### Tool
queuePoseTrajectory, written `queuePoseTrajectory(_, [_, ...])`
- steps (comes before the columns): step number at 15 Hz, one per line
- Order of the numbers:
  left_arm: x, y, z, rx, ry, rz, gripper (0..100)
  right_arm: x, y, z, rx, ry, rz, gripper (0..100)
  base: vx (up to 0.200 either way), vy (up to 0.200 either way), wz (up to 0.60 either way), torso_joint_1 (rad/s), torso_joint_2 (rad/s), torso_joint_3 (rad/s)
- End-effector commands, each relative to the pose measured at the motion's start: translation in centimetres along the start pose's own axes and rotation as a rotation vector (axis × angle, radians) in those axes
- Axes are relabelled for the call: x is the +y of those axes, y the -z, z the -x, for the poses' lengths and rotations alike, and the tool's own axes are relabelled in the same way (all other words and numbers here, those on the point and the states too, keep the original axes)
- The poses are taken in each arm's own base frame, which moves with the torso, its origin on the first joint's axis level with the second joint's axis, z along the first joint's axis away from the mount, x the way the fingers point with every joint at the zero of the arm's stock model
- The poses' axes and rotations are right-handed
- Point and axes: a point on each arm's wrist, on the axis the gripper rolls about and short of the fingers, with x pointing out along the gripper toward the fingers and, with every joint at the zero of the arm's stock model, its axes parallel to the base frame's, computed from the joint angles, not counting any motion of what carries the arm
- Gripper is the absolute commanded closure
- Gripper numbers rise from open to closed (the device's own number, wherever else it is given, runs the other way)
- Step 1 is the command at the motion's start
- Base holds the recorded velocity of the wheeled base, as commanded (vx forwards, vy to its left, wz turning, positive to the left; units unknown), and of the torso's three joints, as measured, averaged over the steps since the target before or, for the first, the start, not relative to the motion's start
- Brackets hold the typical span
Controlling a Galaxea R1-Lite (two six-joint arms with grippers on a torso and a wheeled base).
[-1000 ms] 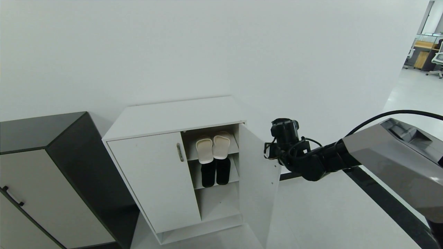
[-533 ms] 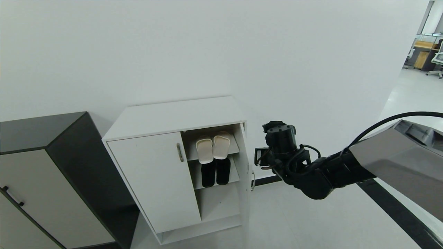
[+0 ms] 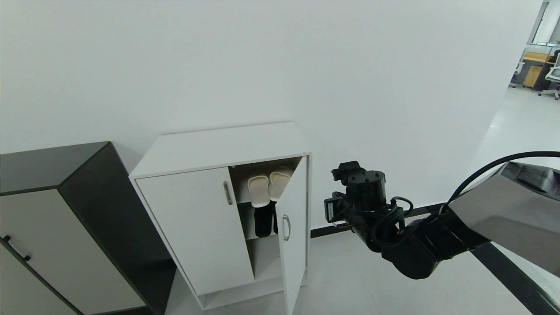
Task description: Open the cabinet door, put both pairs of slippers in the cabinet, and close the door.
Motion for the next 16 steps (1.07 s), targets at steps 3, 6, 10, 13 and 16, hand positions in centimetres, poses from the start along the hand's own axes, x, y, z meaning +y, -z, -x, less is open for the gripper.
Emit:
queuePoseTrajectory(3, [0.0,0.0,0.0,0.001,0.0,0.0,100,0.4,0.3,0.3,0.004,-0.014,0.007,100,0.0,0.0,0.0,0.0,0.0,0.0])
queuePoseTrajectory(6, [0.0,0.0,0.0,0.001,0.0,0.0,100,0.6,0.1,0.3,-0.022,-0.055,-0.007,100,0.0,0.0,0.0,0.0,0.0,0.0])
queuePoseTrajectory(10, [0.0,0.0,0.0,0.001,0.0,0.001,100,0.3,0.6,0.8,-0.044,-0.092,0.009,100,0.0,0.0,0.0,0.0,0.0,0.0])
queuePoseTrajectory(13, [0.0,0.0,0.0,0.001,-0.001,0.0,100,0.2,1.3,1.3,-0.067,-0.159,0.054,100,0.0,0.0,0.0,0.0,0.0,0.0])
queuePoseTrajectory(16, [0.0,0.0,0.0,0.001,0.0,0.0,100,0.1,2.1,1.5,-0.093,-0.197,0.11,100,0.0,0.0,0.0,0.0,0.0,0.0])
